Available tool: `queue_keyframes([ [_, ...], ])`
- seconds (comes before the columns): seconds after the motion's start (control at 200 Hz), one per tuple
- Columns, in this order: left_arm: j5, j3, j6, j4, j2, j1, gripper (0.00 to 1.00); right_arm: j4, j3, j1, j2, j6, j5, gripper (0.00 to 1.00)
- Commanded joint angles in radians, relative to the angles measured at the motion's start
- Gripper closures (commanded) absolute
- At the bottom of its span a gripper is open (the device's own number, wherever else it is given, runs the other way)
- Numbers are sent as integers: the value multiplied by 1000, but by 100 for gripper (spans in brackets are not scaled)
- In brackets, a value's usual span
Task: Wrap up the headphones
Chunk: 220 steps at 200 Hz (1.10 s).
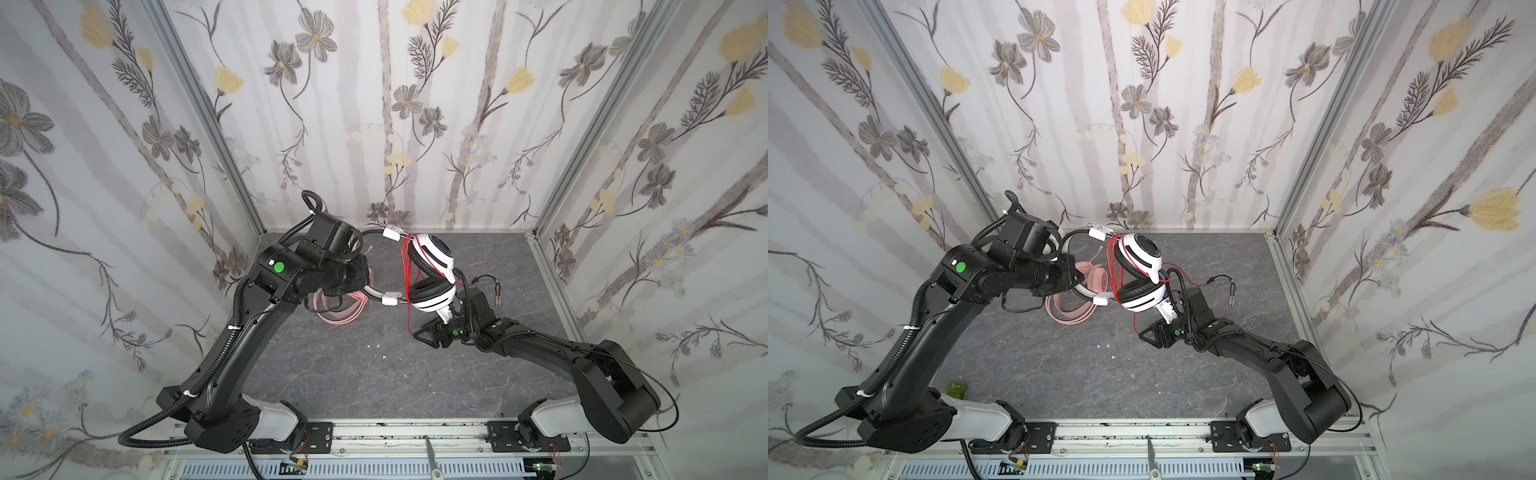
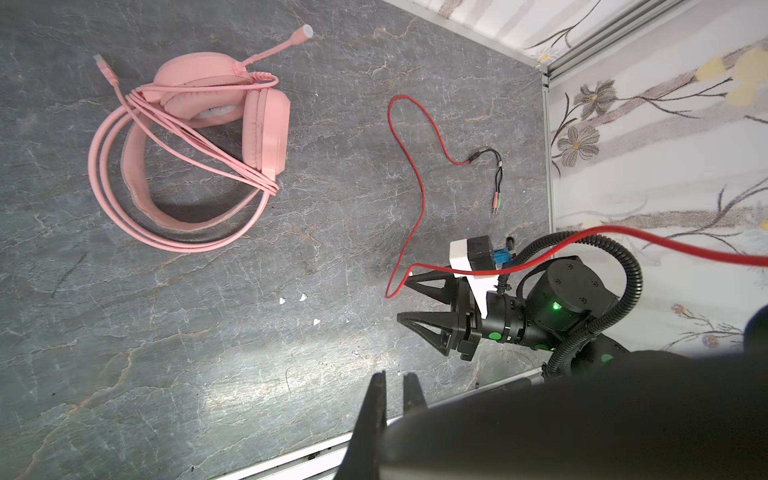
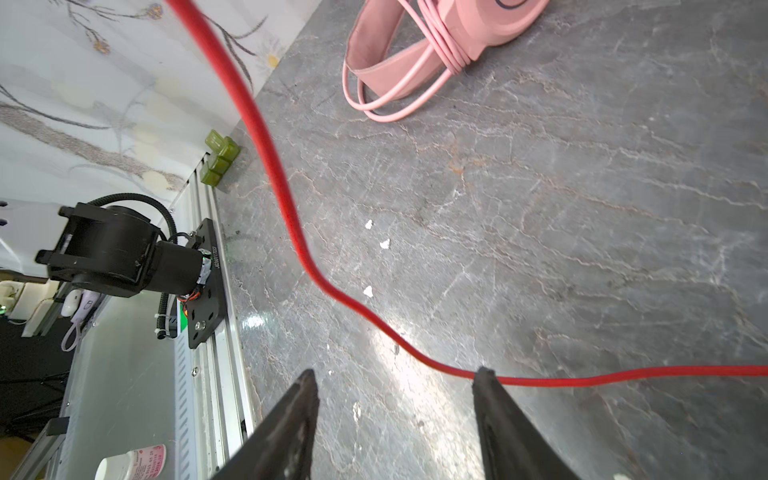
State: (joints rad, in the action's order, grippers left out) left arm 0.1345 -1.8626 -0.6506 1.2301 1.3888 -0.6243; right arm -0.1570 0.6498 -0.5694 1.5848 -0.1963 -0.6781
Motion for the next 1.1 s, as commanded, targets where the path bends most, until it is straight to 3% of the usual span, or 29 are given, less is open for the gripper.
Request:
queue_keyframes([
  [0.0, 13, -8, -35, -57, -5, 2, 100, -163, 2, -9, 46, -32, -62, 40],
  [0.185, 22, -7, -53, -67, -4, 1, 100, -277, 16, -34, 112, -90, -125, 41],
  [0.5, 39, -5, -64, -75, -5, 0, 100, -368, 29, -46, 150, -132, -111, 43],
  [0.59, 37, -7, -69, -75, -7, 2, 100, -403, 28, -47, 170, -148, -116, 52],
  [0.784, -2, -7, -115, -66, -15, 39, 100, -416, -9, -46, 181, -164, -102, 92],
  [0.914, 32, 19, -147, -117, -40, 95, 100, -315, -35, -50, 194, -133, -24, 97],
  [1.094, 54, 14, -149, -146, -44, 113, 100, -304, -84, -52, 209, -130, -22, 99],
])
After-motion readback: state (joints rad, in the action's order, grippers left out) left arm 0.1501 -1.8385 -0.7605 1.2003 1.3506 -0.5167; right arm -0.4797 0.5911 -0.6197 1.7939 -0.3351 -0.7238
